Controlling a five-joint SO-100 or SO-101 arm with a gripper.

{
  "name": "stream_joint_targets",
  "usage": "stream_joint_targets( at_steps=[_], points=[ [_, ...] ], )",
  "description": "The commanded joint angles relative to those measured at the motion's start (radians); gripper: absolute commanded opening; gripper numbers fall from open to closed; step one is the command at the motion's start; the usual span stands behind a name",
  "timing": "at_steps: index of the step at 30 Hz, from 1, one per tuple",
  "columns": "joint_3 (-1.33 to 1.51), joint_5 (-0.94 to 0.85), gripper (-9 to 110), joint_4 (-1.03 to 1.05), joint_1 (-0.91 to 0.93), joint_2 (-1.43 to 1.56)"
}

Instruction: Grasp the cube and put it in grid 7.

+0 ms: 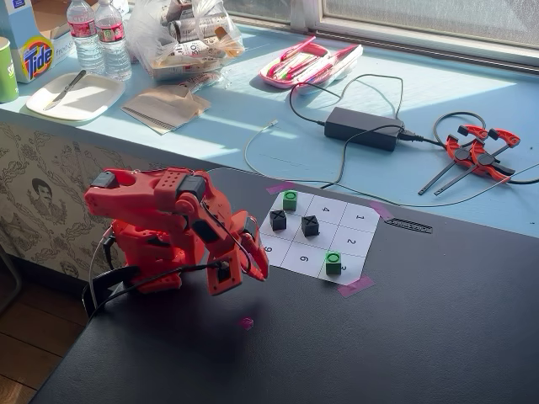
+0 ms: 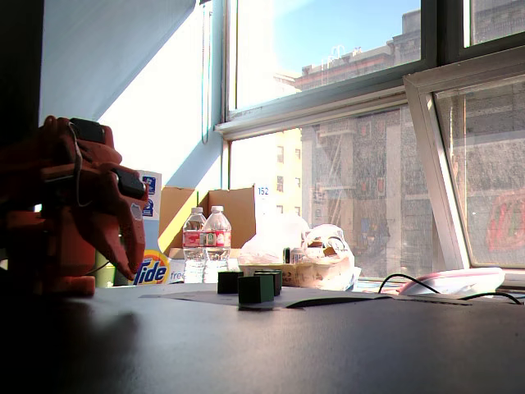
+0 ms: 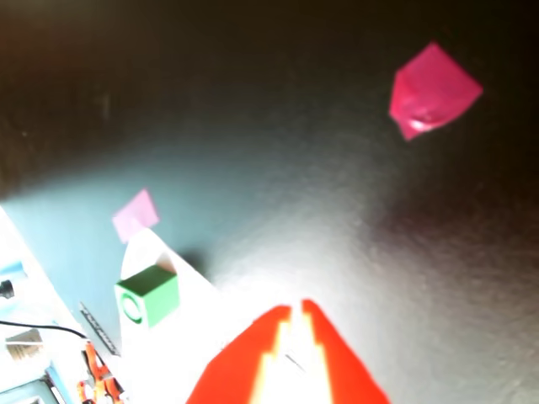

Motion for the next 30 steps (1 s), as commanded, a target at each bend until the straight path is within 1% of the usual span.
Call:
stream_joint_targets(
  at_steps=[1,6,30],
  points=[
    [0.023,-0.014,0,-0.017,0.002,0.023],
    [0.077,-0.02,0,-0.034,0.0,0.037],
    [0.08,-0.018,0,-0.034,0.012,0.035]
  ],
)
